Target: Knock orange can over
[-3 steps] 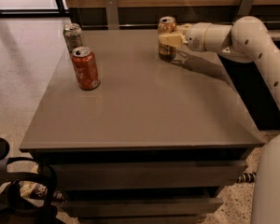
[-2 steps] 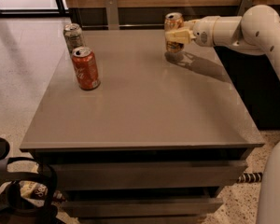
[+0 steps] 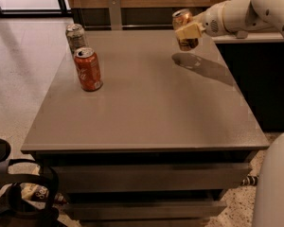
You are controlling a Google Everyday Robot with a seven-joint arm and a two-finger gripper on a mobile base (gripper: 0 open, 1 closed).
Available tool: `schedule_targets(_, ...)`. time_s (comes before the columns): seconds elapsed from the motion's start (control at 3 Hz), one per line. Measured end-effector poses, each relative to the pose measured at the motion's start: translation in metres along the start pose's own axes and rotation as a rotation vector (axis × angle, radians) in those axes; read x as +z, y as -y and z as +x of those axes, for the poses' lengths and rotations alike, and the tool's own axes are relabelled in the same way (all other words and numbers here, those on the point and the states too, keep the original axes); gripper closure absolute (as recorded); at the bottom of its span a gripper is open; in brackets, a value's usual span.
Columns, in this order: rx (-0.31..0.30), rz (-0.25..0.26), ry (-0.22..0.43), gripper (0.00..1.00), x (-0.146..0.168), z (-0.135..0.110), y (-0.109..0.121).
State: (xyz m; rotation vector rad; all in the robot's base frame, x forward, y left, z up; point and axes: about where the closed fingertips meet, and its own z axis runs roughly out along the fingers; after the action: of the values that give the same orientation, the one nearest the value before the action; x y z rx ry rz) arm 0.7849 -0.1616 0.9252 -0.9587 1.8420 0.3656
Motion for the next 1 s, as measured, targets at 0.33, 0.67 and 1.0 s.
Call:
schedule_targets(0.33, -0.058, 0.033, -0.170, 1.00, -0.002, 0.010, 0.001)
schedule_targets(0.67, -0.086, 0.050, -0.273, 1.00, 0.000, 0.024, 0.000)
schedule_targets(1.0, -0.117, 0.031, -0.344, 1.00, 0.012, 0.035, -0.007)
